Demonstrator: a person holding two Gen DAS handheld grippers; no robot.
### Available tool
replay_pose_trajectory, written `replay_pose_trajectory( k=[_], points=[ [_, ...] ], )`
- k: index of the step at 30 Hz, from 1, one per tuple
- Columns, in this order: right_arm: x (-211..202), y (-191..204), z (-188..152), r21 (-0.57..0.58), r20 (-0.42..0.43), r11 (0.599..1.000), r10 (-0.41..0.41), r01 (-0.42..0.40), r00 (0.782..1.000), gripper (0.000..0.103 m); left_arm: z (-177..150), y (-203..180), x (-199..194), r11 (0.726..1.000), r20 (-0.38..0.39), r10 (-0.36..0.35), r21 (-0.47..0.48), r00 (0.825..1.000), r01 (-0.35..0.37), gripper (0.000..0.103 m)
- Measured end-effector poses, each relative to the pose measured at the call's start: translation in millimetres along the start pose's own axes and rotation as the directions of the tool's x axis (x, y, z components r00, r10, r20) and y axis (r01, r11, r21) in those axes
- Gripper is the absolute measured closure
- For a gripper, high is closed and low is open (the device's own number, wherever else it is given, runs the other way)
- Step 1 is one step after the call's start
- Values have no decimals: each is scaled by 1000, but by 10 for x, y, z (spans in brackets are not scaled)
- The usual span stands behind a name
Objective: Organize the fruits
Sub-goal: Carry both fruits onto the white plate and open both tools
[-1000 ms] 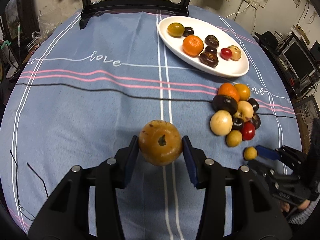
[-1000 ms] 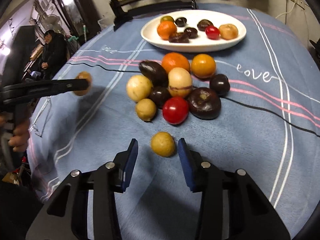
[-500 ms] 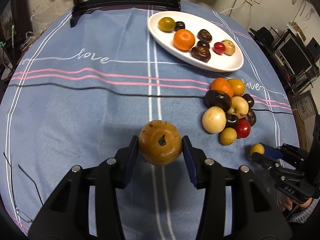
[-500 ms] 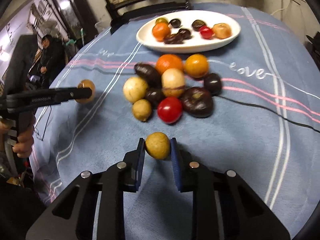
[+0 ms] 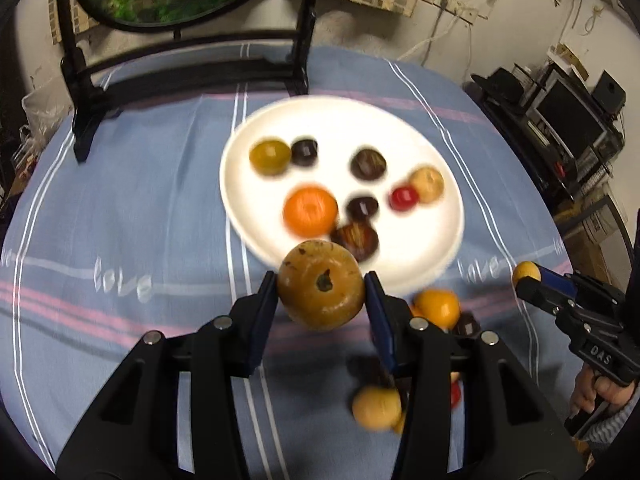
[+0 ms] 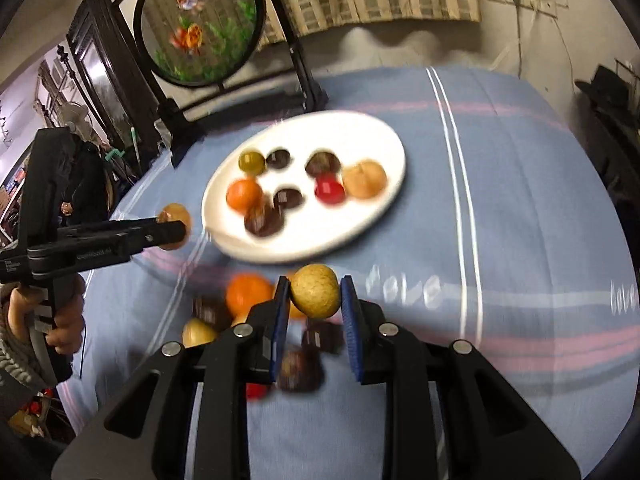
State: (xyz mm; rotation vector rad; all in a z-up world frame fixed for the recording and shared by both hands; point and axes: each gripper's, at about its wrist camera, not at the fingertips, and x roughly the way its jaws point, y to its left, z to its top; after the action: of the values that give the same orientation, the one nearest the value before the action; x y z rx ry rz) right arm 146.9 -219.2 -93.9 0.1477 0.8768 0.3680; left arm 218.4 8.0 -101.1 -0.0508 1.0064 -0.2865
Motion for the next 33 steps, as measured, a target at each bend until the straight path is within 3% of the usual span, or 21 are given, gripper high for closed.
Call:
replay_pose_trajectory(
  k=[8, 16, 18, 19, 20, 21, 27, 33],
  points=[
    [458, 66, 358, -44, 1, 999, 27, -27, 1000, 77, 476, 247, 426, 999, 2, 36, -20, 999, -36, 58],
    [746, 43, 460, -53, -19, 999, 7, -8, 1000, 77, 603, 398, 744, 999, -25, 29, -43, 999, -30, 58],
    [797, 23, 476, -37, -29, 999, 3, -4, 1000, 70, 602, 398, 757, 998, -24, 32, -47, 999, -33, 57],
    [802, 20, 483, -35, -26, 999, -9, 8, 1000, 63, 602, 401, 741, 998, -19, 32, -49, 999, -33, 51],
    [784, 23, 482, -32, -16, 999, -25, 24, 1000, 39, 596, 396, 700, 998, -8, 36, -53, 999, -37, 47],
    [722, 40, 475, -37, 14, 999, -33, 33, 999, 36, 591, 389, 665, 998, -1, 35, -54, 999, -35, 46],
    [146, 127, 400, -48, 134, 999, -2, 8, 991, 36, 466, 371, 234, 995, 39, 34, -91, 999, -30, 44],
    [-295, 215, -90, -54, 118, 998, -12, 19, 993, 35, -102, 257, -333, 992, 28, 93, -85, 995, -90, 40]
  ],
)
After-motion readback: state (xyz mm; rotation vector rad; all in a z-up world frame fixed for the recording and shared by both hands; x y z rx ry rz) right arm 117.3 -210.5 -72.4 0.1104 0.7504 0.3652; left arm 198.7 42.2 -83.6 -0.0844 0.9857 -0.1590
